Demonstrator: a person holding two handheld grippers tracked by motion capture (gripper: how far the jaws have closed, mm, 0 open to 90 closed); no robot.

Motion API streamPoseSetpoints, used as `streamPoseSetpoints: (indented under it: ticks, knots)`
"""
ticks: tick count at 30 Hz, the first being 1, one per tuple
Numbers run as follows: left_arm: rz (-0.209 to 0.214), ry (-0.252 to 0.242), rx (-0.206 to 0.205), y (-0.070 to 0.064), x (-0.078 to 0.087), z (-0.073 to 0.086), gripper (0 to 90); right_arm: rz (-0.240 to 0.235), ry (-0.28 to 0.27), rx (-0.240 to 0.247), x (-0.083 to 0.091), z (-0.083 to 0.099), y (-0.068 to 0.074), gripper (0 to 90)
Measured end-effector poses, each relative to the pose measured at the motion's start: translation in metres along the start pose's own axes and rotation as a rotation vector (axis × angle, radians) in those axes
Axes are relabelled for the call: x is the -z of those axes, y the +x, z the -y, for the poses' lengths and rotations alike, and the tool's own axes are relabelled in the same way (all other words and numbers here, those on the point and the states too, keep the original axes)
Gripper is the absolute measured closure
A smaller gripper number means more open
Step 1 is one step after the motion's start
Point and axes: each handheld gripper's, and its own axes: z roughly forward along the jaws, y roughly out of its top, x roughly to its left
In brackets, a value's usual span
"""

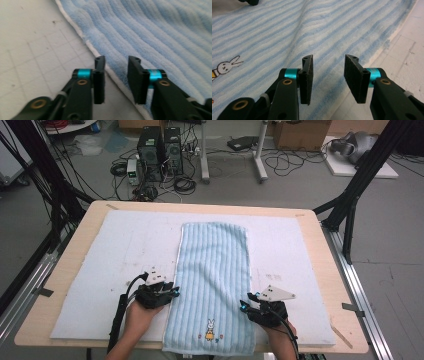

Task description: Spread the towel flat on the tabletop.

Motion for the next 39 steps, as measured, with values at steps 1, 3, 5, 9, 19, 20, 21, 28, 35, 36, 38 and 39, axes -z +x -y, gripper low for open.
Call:
streamPoseSetpoints:
  ticks: [1,3,5,9,19,20,21,28,35,36,38,39]
  knots:
    - [-0.017,-0.003,-0.046,-0.004,0.000,0.001,86.7,-0.001,-0.001,-0.002,0.000,0.000,0.000,58.7]
    - [-0.030,0.002,-0.067,-0.006,0.000,0.000,87.7,0.002,-0.002,-0.002,0.001,0.000,-0.001,58.3]
    - [-0.020,0.011,-0.046,-0.003,0.002,0.000,88.0,0.001,-0.002,-0.007,0.001,0.000,-0.001,58.4]
    - [-0.014,0.012,-0.026,0.005,0.012,0.007,88.1,0.003,-0.003,-0.004,0.002,0.000,-0.001,58.4]
    - [0.008,-0.048,0.090,0.016,0.020,0.010,50.9,0.056,0.029,-0.038,-0.006,-0.002,-0.001,62.1]
    - [0.006,-0.051,0.093,0.017,0.020,0.010,49.6,0.055,0.057,-0.044,-0.009,-0.001,0.000,63.0]
    - [0.002,-0.051,0.094,0.019,0.021,0.010,49.1,0.060,0.075,-0.039,-0.011,-0.001,0.000,63.3]
    - [-0.003,-0.068,0.113,0.020,0.022,0.009,46.9,0.078,0.125,0.021,-0.007,-0.004,0.006,86.7]
    - [0.035,-0.057,0.112,0.017,0.016,0.009,49.8,0.080,0.111,-0.001,0.002,0.002,0.003,60.7]
    - [0.043,-0.052,0.110,0.016,0.014,0.009,52.1,0.070,0.090,-0.014,0.002,0.001,0.000,59.3]
    - [0.059,-0.037,0.092,0.011,0.010,0.009,57.9,0.084,0.037,-0.037,0.001,-0.004,-0.007,51.6]
    - [0.056,-0.021,0.066,0.008,0.008,0.008,60.1,0.085,0.017,-0.064,0.001,-0.006,-0.012,49.5]
